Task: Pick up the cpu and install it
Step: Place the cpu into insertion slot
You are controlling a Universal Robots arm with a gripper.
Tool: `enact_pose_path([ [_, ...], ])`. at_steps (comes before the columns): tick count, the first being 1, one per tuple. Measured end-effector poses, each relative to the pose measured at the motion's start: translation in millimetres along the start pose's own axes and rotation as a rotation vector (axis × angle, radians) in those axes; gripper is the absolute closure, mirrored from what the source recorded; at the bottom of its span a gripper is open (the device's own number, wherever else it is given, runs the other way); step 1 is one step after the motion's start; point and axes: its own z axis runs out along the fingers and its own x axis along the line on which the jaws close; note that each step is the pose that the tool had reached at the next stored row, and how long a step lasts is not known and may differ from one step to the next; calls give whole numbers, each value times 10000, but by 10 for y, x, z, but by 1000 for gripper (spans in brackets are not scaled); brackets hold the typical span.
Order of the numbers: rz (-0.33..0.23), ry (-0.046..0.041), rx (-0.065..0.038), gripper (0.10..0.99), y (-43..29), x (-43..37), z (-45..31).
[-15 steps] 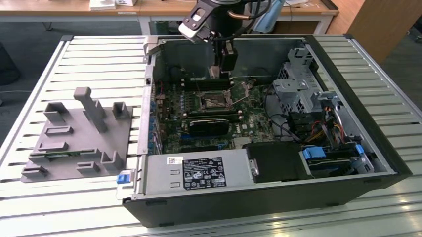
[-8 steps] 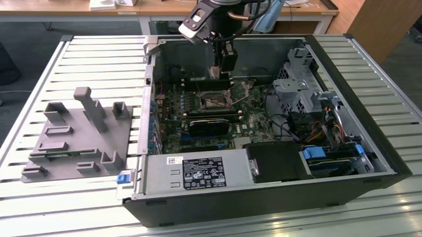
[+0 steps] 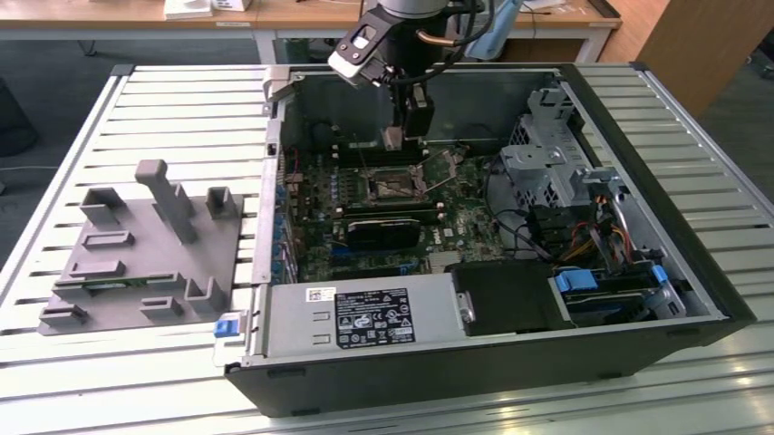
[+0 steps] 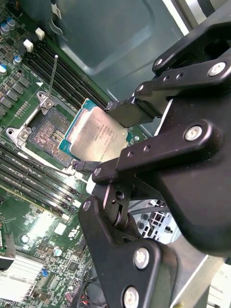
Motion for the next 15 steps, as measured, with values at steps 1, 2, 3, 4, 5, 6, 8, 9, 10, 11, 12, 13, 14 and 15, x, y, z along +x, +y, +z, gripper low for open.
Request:
enact_pose_path([
  [1, 0, 0, 0, 557, 0, 0, 0],
  [2, 0, -1, 1, 557, 0, 0, 1],
  [3, 0, 0, 0, 557, 0, 0, 2],
  [4, 0, -1, 0, 557, 0, 0, 2],
  [5, 0, 0, 0, 557, 0, 0, 3],
  [6, 0, 0, 0, 557, 0, 0, 5],
  [8, 0, -1, 0, 557, 0, 0, 6],
  [9, 0, 0, 1, 557, 0, 0, 7],
  [10, 0, 0, 0, 557, 0, 0, 7],
  [11, 0, 0, 0, 557, 0, 0, 7],
  [12, 0, -1, 1, 557, 0, 0, 7],
  [13, 0, -1, 0, 557, 0, 0, 7],
  [14, 0, 0, 0, 557, 0, 0, 8],
  [15, 0, -1, 0, 557, 0, 0, 8],
])
